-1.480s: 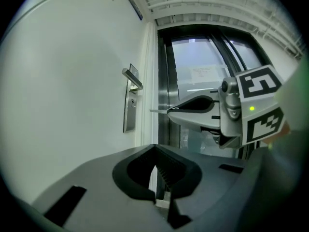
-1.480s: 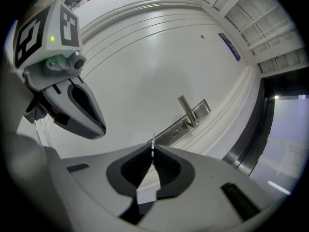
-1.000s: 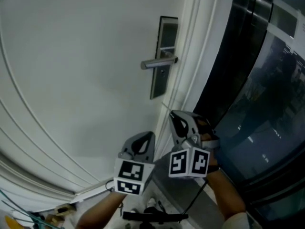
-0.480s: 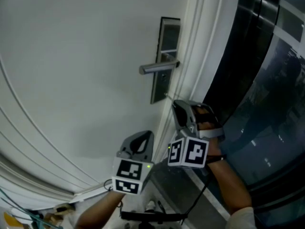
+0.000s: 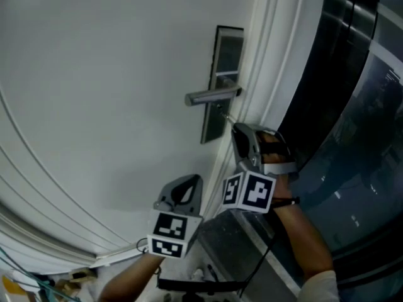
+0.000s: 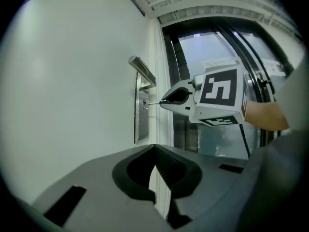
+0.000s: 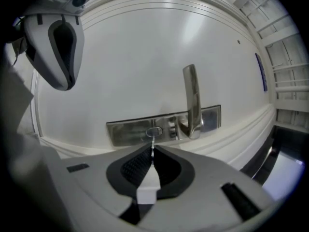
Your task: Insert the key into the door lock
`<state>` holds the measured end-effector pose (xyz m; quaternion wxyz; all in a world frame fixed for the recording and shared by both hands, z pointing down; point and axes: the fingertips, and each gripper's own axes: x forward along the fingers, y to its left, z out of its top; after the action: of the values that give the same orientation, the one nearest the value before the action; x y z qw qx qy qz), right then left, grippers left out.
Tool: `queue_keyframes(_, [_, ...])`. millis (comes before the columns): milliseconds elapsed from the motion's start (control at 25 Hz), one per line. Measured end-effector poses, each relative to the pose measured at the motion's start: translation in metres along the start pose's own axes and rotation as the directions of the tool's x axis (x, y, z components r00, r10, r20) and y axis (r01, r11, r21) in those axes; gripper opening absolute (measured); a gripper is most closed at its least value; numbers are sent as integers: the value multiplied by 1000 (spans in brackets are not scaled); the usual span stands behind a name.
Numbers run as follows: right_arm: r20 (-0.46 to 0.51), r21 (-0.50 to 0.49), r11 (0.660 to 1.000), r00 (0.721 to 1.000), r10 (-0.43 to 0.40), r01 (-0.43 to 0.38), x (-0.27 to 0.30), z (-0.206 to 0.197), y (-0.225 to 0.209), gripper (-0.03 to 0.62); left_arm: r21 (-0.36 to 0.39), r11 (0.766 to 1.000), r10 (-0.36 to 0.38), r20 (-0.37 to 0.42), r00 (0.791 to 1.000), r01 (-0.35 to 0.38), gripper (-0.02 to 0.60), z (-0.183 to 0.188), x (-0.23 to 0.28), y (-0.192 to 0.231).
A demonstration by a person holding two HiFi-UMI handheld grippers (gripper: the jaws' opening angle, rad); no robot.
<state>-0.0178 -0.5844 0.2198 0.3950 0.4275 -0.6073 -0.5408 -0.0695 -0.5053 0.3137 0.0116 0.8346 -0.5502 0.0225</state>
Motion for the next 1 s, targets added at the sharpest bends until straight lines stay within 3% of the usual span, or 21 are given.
queue_keyframes(1000, [-19,-83,996,1000,-13,11,26,6,-9,25,-10,1000,23,-5,1000,-23,3,-5,5,11])
